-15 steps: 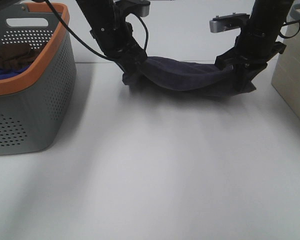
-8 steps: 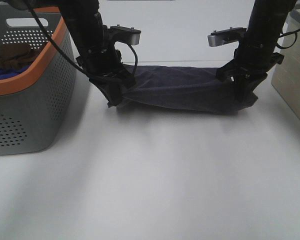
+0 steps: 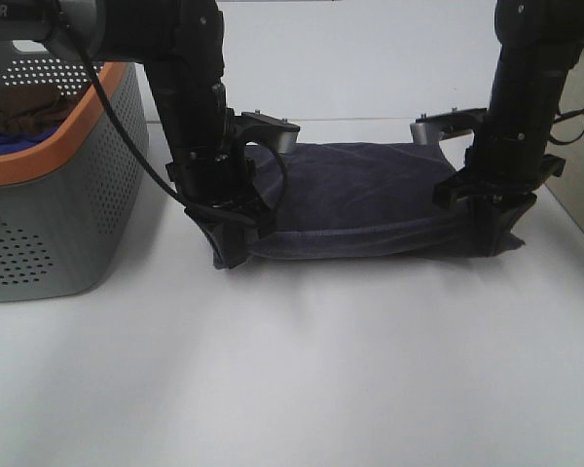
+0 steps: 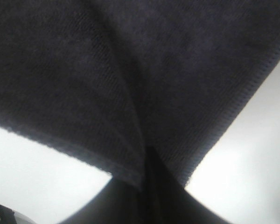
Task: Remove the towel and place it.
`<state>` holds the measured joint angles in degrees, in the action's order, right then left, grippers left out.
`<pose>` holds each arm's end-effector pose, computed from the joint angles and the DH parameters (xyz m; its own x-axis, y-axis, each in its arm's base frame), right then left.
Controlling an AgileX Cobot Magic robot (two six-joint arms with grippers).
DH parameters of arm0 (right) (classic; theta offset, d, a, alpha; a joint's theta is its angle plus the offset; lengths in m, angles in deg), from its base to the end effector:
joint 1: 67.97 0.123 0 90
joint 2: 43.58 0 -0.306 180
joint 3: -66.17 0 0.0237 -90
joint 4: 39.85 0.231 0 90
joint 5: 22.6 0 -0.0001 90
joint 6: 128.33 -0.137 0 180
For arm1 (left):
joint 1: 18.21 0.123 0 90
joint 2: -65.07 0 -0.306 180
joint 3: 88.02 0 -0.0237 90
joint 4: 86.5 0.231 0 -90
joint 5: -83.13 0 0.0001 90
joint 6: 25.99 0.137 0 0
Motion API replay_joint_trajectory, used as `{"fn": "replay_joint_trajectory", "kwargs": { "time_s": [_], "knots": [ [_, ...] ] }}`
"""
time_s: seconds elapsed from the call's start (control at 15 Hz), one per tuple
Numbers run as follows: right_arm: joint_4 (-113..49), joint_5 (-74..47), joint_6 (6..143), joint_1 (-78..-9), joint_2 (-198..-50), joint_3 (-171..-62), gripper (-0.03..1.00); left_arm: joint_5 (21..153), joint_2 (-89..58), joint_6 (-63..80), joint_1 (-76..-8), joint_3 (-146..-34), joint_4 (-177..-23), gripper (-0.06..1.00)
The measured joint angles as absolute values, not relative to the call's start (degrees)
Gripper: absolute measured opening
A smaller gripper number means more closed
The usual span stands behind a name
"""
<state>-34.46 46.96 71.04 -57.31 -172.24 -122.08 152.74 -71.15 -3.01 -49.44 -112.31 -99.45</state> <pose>0.3701 0.0819 0.1310 -0.8725 -0.4687 0.1377 -0.4524 0.8816 0.1343 0.3626 -0.2535 0.1365 -0.6523 0.7564 -0.0489 0.7477 0.6316 -0.2051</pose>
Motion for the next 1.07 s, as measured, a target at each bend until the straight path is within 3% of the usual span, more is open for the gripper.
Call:
{"fn": "replay_joint_trajectory", "kwargs": {
  "time_s": [0.2,0.6,1.07],
  "knots": [
    [-32.23,46.85,70.64,-57.31,-172.24,-120.76,0.02,152.74,-71.15,-2.89,-49.44,-112.31,-99.45,0.00],
    [-30.45,46.85,68.40,-57.31,-172.24,-120.76,0.51,152.74,-71.15,-2.49,-49.44,-112.31,-99.45,0.00],
    [-31.08,46.85,64.51,-57.31,-166.68,-120.76,0.55,152.74,-71.15,-2.15,-49.44,-112.31,-99.45,0.00]
  ]
}}
